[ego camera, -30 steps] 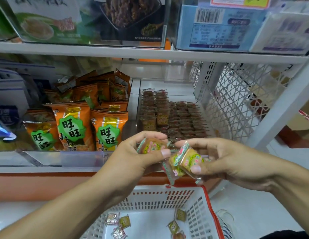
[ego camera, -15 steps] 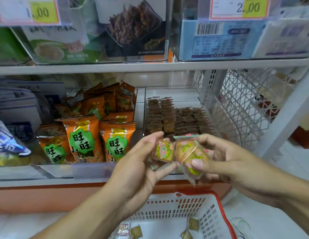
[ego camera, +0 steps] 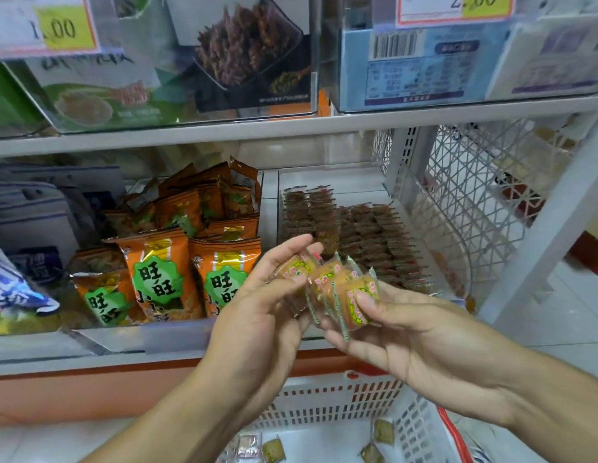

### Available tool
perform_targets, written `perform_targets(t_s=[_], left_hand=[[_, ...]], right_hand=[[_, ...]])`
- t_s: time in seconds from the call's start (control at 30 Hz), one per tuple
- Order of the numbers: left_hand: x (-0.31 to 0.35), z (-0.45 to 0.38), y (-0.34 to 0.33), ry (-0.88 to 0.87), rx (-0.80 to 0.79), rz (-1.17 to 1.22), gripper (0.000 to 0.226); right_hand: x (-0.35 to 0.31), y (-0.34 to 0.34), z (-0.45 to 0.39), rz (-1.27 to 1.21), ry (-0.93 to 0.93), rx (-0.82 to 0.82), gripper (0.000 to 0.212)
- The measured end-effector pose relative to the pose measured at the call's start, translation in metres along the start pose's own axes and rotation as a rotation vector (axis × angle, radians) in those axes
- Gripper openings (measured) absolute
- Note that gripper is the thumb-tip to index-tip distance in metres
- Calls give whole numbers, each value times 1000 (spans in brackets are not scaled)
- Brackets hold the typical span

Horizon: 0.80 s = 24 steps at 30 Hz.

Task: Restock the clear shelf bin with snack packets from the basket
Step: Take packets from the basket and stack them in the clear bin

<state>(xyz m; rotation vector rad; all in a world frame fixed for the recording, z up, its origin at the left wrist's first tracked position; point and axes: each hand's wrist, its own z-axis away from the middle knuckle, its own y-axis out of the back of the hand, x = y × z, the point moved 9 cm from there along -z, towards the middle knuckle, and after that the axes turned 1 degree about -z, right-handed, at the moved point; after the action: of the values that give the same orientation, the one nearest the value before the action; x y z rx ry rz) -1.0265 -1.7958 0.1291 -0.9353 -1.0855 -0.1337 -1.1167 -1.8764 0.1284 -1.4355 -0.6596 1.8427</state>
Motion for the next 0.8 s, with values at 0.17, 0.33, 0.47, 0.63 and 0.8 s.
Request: perform_targets(t_s=[0.17, 0.33, 0.47, 0.63, 0.8], left_hand=[[2, 1, 0, -18, -5, -41, 38], [-2, 2, 2, -41, 54, -171, 41], [-9, 2, 5, -47, 126, -294, 34], [-17, -1, 3, 53, 211, -222, 33], [-37, 3, -8, 300, 81, -38, 83]], right_hand=[[-4, -3, 2, 243, 54, -53, 35], [-2, -5, 3, 385, 106, -23, 46], [3, -11, 1, 392, 86, -71, 65], [-15, -7, -1, 912, 254, -1, 75], [-25, -22, 11, 1644, 449, 12, 80]])
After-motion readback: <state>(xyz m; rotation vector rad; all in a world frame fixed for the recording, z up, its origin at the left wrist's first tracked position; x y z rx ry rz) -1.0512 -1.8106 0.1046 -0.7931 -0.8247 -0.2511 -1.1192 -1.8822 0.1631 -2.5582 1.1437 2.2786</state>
